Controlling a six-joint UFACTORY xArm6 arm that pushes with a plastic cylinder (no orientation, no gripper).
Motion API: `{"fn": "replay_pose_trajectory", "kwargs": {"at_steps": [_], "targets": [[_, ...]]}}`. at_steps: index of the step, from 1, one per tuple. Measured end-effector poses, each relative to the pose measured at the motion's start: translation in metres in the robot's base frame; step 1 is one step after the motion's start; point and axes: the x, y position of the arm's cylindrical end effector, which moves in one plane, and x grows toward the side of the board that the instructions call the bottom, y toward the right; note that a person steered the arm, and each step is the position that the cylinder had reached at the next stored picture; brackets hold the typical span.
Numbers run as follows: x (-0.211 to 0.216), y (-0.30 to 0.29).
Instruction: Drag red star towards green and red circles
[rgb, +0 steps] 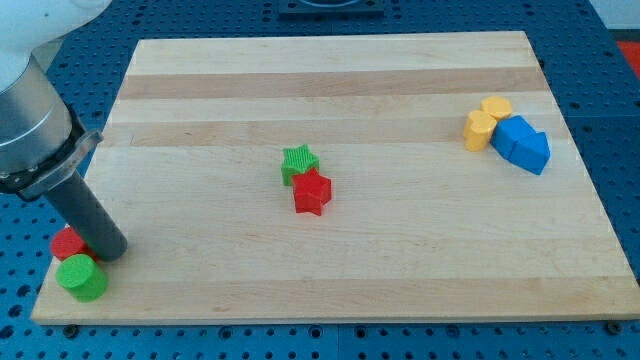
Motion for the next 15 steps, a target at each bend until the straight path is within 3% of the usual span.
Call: {"fn": "replay_pose_trajectory", "kwargs": {"at_steps": [4,5,7,8,11,13,15], "targets": [[-0.005,0.293],[-0.019,0.328],[-0.083,0.273],[-0.089,0.221],[-0.023,0.167],[-0.004,0.195],[-0.009,0.134]]}}
